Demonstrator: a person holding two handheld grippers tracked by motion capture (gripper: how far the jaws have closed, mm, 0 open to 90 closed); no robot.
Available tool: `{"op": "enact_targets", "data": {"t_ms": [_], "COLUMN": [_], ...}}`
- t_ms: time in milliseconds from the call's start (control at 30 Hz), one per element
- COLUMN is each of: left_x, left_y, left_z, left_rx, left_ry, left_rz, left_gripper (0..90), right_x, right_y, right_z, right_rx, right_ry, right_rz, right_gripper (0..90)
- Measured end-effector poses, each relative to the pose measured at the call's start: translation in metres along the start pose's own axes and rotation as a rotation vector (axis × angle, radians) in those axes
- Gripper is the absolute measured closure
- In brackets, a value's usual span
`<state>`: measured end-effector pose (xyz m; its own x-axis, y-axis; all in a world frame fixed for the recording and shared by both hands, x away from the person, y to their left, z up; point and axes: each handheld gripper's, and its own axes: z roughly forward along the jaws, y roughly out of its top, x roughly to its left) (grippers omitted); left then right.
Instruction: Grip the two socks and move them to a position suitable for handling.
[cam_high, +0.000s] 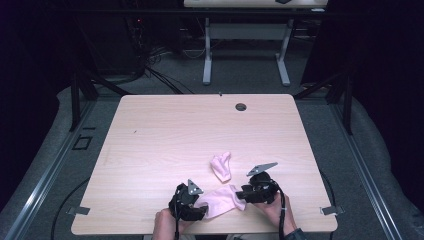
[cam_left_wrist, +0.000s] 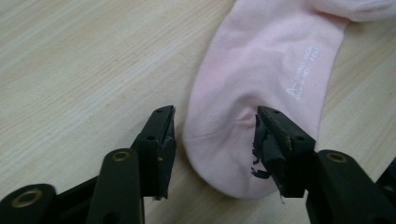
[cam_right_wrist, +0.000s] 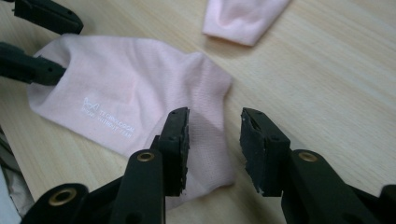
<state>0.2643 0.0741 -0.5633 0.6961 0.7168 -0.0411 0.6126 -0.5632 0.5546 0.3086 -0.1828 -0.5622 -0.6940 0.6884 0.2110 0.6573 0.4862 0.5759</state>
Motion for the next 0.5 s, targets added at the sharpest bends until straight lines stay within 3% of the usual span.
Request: {"op": "enact_targets", "data": {"t_ms": [100, 233, 333, 500], "left_x": [-0.003, -0.004, -0.003, 0.004], "left_y": [0.0, 0.0, 0.0, 0.003], "left_z": [0.001, 0.0, -0.001, -0.002], "left_rx": [0.0, 0.001, 0.004, 0.016], "left_ry": [0.013, 0.018, 0.007, -0.026], "left_rz": [0.013, 0.041, 0.069, 0.082], "left_gripper": [55.9, 67.3, 80.3, 85.1], "right_x": [0.006, 0.007, 0.008, 0.007], "right_y": [0.001, -0.003, -0.005, -0.007], "right_z": [0.003, 0.006, 0.003, -0.006], "right_rx": [0.018, 0.011, 0.0, -0.006], "right_ry": [-0.014, -0.024, -0.03, -0.032], "right_rz": [-0.032, -0.036, -0.023, -0.004], "right_gripper": [66.2, 81.7, 84.6, 85.1]}}
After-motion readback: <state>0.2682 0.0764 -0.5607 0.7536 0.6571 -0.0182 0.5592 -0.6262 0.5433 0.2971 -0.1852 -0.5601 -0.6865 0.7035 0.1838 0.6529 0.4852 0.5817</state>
